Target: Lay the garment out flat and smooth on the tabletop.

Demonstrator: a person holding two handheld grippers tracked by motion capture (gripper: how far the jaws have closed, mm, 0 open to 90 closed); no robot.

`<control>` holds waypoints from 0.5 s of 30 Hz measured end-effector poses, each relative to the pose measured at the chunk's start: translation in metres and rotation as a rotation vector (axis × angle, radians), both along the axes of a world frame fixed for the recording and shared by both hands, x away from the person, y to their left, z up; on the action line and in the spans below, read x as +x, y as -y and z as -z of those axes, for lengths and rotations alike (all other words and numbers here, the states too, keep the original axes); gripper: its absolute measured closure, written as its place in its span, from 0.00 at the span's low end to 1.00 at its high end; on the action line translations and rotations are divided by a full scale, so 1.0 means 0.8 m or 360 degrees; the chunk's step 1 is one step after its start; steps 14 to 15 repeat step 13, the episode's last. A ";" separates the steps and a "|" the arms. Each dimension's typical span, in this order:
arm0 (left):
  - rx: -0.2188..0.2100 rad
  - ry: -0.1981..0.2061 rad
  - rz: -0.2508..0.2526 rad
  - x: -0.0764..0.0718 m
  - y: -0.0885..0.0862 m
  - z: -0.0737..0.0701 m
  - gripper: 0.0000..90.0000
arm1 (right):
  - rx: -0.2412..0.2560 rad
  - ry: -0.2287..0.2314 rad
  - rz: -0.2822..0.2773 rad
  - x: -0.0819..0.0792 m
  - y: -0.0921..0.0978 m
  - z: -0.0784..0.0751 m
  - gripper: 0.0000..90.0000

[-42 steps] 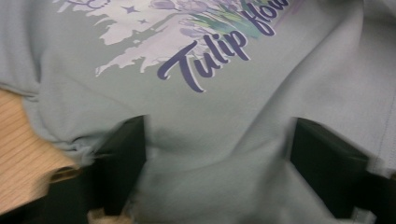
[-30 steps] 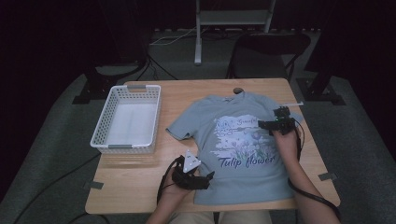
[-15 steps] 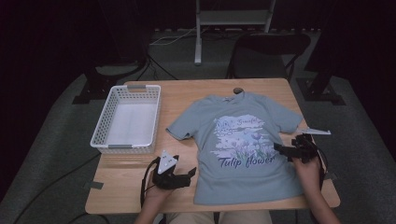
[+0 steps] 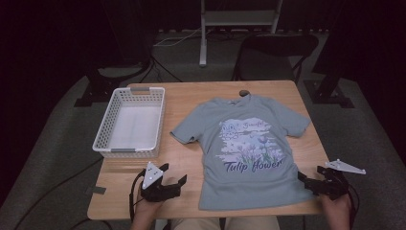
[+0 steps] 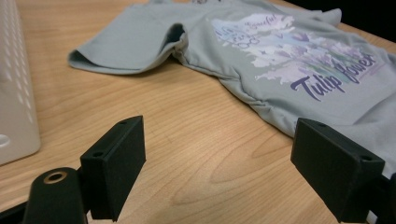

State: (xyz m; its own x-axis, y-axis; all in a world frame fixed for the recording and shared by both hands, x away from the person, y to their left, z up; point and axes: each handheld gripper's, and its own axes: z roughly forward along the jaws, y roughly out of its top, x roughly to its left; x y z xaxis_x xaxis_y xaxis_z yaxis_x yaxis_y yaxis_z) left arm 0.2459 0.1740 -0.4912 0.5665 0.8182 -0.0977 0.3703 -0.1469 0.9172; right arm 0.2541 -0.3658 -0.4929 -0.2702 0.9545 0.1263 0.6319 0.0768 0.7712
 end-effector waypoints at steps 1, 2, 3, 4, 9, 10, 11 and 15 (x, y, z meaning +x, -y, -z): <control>-0.0016 0.0021 -0.0016 -0.002 -0.001 0.000 0.21 | 0.0005 0.0002 0.0010 0.000 0.001 0.001 0.14; -0.0027 0.0041 -0.0015 -0.003 -0.002 0.000 0.21 | 0.0014 0.0007 0.0024 0.000 0.001 0.001 0.15; -0.0036 0.0058 -0.0016 -0.004 -0.002 0.000 0.21 | 0.0037 0.0012 0.0020 -0.001 0.002 0.002 0.15; -0.0038 0.0075 -0.0028 -0.005 -0.002 0.000 0.21 | 0.0053 0.0013 0.0030 -0.001 0.002 0.002 0.15; -0.0042 0.0229 -0.0051 -0.016 -0.003 0.001 0.21 | 0.0098 0.0029 0.0068 -0.003 0.005 0.004 0.15; -0.0039 0.0256 -0.0062 -0.017 -0.002 0.001 0.21 | 0.0094 0.0022 0.0069 -0.003 0.005 0.004 0.15; -0.0043 0.0299 -0.0056 -0.020 -0.003 0.001 0.21 | 0.0091 0.0018 0.0063 -0.002 0.004 0.004 0.15; -0.0052 0.0399 -0.0059 -0.025 -0.003 0.003 0.21 | 0.0075 0.0000 0.0050 -0.001 0.002 0.004 0.15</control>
